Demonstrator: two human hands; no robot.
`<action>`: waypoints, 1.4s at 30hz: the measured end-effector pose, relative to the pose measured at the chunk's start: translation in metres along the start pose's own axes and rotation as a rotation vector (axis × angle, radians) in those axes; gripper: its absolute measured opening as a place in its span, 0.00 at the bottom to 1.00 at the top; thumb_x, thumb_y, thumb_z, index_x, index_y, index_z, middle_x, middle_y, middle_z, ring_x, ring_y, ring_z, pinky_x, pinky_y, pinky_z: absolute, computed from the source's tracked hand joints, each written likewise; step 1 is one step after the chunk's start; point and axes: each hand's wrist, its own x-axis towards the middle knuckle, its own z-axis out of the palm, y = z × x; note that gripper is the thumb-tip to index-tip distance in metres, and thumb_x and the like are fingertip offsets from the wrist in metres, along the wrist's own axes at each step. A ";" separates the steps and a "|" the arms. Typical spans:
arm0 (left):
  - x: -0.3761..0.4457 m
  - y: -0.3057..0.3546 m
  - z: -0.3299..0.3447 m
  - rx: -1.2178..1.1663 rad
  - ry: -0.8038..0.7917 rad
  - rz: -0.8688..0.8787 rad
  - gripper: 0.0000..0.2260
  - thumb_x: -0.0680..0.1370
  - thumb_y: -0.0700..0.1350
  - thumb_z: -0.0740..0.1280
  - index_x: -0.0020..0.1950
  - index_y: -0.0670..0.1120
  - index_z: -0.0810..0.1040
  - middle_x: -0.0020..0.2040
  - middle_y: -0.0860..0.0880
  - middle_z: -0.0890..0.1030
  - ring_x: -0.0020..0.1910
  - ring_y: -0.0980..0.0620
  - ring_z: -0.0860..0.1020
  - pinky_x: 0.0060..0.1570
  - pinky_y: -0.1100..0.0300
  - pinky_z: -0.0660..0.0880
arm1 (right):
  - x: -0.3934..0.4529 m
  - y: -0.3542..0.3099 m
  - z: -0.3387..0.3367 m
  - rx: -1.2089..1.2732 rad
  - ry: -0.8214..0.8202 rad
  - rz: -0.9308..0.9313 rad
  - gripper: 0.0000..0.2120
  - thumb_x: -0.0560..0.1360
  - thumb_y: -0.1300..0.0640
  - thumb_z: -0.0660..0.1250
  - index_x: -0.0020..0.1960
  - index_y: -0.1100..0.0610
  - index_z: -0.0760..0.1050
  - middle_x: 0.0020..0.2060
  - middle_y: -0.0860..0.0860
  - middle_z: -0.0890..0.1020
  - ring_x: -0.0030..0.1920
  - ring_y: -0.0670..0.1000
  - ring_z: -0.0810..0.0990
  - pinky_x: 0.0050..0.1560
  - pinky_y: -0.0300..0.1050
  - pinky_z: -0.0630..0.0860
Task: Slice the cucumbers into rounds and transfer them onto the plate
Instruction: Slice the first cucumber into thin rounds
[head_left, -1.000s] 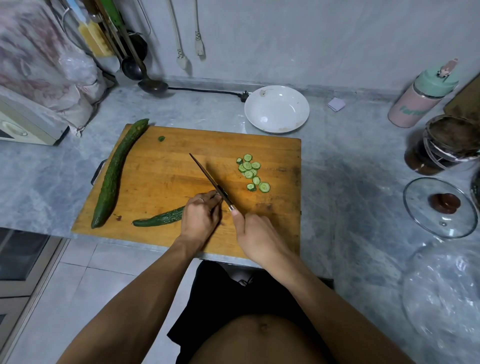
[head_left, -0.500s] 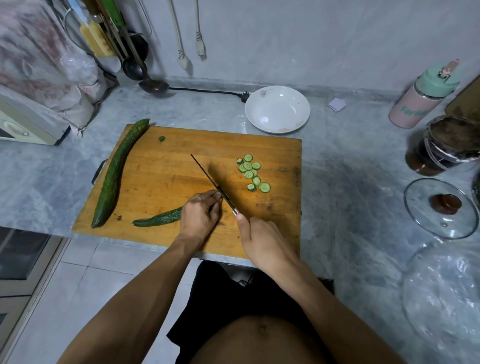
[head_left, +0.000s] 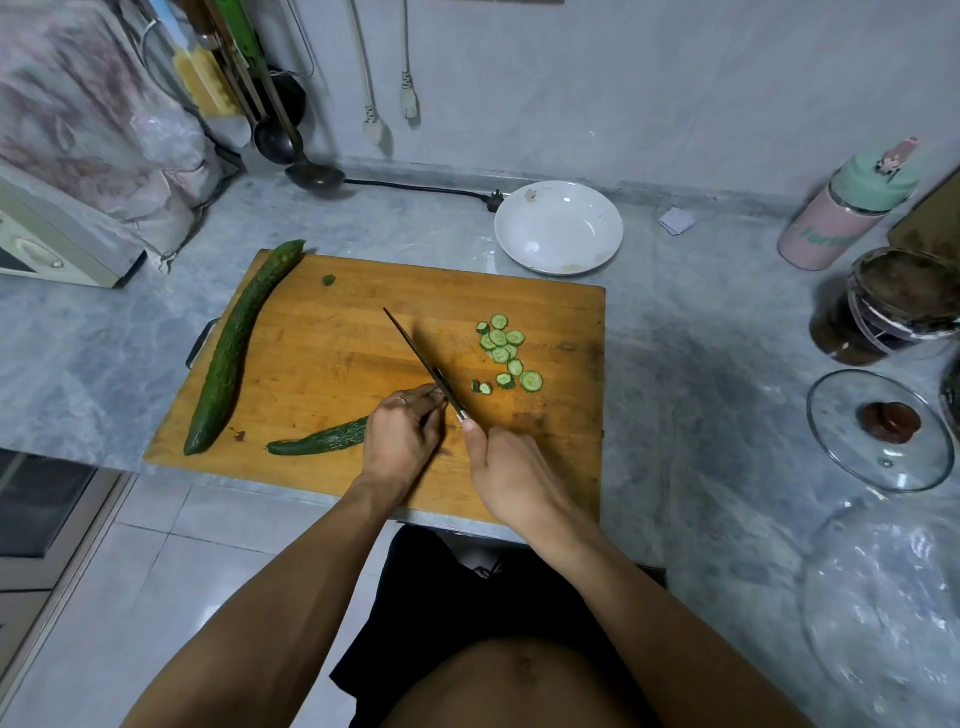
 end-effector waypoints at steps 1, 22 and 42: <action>0.000 0.001 -0.001 -0.007 0.005 0.001 0.08 0.72 0.36 0.72 0.49 0.41 0.86 0.51 0.44 0.85 0.47 0.44 0.83 0.44 0.58 0.78 | -0.002 0.002 -0.002 0.003 0.004 -0.005 0.25 0.83 0.40 0.46 0.41 0.55 0.71 0.35 0.52 0.75 0.37 0.56 0.76 0.37 0.46 0.68; 0.000 -0.009 -0.006 0.020 -0.064 0.067 0.09 0.75 0.37 0.70 0.55 0.41 0.84 0.56 0.43 0.83 0.53 0.42 0.80 0.47 0.53 0.80 | 0.002 0.003 0.004 0.027 0.018 -0.006 0.26 0.84 0.41 0.46 0.39 0.56 0.70 0.35 0.53 0.75 0.37 0.57 0.76 0.37 0.46 0.69; -0.004 -0.007 0.001 0.019 -0.020 0.054 0.10 0.70 0.35 0.70 0.50 0.41 0.85 0.53 0.44 0.84 0.48 0.43 0.82 0.44 0.55 0.79 | -0.003 -0.003 0.006 0.026 0.020 0.008 0.25 0.83 0.39 0.46 0.41 0.55 0.70 0.46 0.60 0.81 0.46 0.63 0.80 0.40 0.47 0.70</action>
